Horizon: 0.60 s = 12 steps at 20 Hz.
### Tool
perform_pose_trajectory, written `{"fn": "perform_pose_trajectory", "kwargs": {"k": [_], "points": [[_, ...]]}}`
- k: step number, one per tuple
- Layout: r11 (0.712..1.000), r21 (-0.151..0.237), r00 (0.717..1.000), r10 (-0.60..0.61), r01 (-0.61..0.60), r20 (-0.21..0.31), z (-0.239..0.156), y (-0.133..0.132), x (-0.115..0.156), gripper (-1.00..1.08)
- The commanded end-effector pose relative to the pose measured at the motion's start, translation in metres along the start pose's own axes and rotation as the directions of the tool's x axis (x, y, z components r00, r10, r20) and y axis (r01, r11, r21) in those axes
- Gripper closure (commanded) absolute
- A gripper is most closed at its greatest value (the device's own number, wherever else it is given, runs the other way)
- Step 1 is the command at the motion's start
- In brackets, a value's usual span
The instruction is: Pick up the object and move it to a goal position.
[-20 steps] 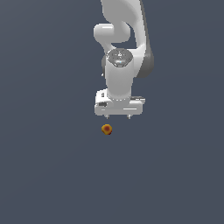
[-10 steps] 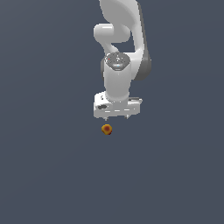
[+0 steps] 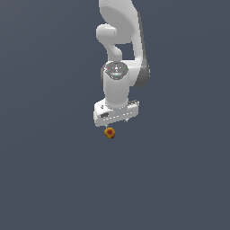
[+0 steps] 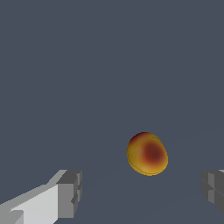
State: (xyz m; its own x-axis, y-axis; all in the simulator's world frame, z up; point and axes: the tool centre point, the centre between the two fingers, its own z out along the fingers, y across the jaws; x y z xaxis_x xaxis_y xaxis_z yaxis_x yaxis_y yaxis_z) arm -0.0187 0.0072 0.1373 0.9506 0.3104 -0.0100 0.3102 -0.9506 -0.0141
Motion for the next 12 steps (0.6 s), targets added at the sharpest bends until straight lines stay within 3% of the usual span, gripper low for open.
{"fn": "perform_pose_trajectory", "kwargs": {"k": [1, 12], "points": [[0.998, -0.003, 0.998, -0.066, 0.066, -0.001, 0.007, 0.003, -0.003, -0.92], [0.943, -0.013, 0.943, -0.332, 0.332, -0.002, 0.038, 0.015, -0.017, -0.92]]}}
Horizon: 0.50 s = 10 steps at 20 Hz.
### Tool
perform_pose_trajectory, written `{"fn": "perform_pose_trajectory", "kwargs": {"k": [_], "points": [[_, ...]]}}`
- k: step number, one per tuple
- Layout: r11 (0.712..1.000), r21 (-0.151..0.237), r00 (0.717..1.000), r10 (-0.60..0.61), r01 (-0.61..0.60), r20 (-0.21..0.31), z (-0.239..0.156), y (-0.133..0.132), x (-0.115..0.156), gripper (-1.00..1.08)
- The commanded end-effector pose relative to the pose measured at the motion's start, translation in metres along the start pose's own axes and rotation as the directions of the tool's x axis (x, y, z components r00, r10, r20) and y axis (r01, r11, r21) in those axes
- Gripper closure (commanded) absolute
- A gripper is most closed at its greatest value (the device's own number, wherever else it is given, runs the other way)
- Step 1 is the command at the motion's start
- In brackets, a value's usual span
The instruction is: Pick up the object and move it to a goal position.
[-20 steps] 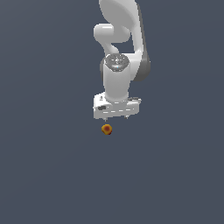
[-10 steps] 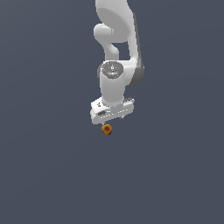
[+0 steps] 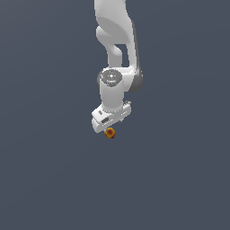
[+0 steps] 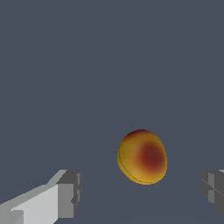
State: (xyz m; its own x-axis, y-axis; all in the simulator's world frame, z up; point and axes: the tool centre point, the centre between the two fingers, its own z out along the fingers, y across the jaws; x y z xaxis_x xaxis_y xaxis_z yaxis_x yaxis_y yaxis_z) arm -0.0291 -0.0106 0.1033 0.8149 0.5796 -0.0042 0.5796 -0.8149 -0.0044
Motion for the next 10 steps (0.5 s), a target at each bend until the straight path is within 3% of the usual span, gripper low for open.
{"fn": "perform_pose_trajectory", "kwargs": {"k": [1, 10], "points": [[0.998, -0.002, 0.998, -0.055, 0.055, -0.001, 0.006, 0.001, -0.003, -0.92], [0.986, -0.005, 0.986, -0.169, 0.169, -0.003, 0.018, 0.003, -0.010, -0.92]]}}
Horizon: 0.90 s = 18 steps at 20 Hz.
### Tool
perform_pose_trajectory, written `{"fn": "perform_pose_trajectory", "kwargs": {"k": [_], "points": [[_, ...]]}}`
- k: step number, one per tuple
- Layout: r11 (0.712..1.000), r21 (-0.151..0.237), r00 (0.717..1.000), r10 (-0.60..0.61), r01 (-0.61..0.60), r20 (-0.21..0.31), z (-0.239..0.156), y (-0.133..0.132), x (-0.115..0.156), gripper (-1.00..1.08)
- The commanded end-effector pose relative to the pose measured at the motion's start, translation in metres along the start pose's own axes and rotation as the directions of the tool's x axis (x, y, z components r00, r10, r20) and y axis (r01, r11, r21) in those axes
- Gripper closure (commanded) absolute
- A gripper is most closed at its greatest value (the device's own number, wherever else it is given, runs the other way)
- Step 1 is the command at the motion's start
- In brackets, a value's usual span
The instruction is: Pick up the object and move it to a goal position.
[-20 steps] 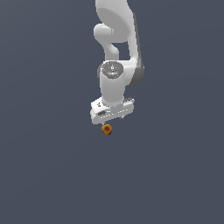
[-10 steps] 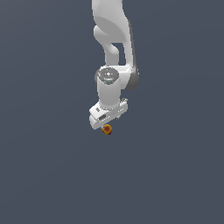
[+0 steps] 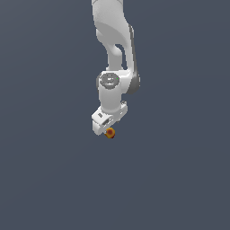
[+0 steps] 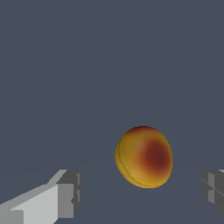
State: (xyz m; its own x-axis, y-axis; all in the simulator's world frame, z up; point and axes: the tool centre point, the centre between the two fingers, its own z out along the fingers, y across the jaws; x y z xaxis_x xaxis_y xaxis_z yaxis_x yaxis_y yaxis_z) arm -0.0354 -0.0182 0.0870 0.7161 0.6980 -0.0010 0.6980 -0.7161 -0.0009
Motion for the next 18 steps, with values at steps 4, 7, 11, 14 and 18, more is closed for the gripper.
{"fn": "perform_pose_trajectory", "kwargs": {"k": [4, 7, 11, 14, 18], "points": [[1.000, -0.001, 1.000, -0.031, 0.031, -0.001, 0.003, 0.000, -0.002, -0.92], [1.000, -0.001, 1.000, -0.027, 0.027, -0.001, 0.003, 0.000, -0.002, -0.92], [1.000, -0.001, 1.000, -0.028, 0.028, -0.001, 0.011, 0.000, -0.002, -0.92], [1.000, -0.001, 1.000, -0.030, 0.030, -0.001, 0.024, -0.001, -0.002, -0.92], [1.000, -0.001, 1.000, -0.031, 0.031, -0.001, 0.043, -0.001, -0.003, -0.92]]}}
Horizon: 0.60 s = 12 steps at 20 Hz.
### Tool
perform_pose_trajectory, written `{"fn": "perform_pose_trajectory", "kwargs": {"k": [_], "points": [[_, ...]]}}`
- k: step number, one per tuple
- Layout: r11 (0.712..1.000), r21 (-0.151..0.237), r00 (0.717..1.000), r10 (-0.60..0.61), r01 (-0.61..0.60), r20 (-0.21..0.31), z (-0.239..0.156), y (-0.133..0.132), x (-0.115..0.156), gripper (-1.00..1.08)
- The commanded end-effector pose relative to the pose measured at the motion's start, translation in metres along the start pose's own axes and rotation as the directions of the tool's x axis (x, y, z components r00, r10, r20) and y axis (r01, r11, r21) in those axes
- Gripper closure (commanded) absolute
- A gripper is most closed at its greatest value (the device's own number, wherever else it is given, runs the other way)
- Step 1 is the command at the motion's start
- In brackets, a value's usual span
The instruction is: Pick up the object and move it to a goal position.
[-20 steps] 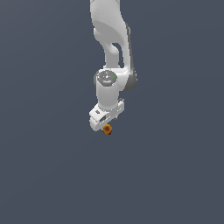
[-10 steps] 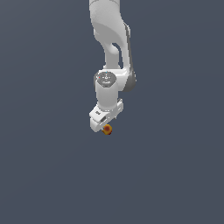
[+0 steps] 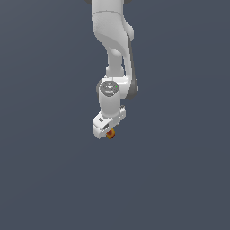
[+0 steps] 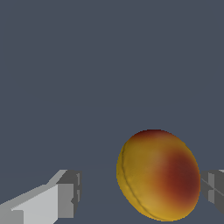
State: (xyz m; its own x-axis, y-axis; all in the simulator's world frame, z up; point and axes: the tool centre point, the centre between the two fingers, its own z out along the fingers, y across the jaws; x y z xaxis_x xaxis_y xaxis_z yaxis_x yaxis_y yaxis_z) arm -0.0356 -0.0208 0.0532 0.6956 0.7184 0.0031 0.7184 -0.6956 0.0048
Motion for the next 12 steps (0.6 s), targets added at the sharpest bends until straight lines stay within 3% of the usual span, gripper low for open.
{"fn": "perform_pose_trajectory", "kwargs": {"k": [1, 6, 7, 12], "points": [[1.000, 0.005, 1.000, -0.003, 0.003, 0.003, 0.0126, -0.0026, -0.0007, -0.92], [1.000, 0.005, 1.000, -0.003, 0.003, 0.003, 0.0194, -0.0020, -0.0001, -0.92], [1.000, 0.005, 1.000, -0.003, 0.003, 0.003, 0.0194, -0.0020, -0.0001, 1.08], [1.000, 0.005, 1.000, -0.003, 0.003, 0.003, 0.0194, -0.0020, -0.0001, 1.08]]}}
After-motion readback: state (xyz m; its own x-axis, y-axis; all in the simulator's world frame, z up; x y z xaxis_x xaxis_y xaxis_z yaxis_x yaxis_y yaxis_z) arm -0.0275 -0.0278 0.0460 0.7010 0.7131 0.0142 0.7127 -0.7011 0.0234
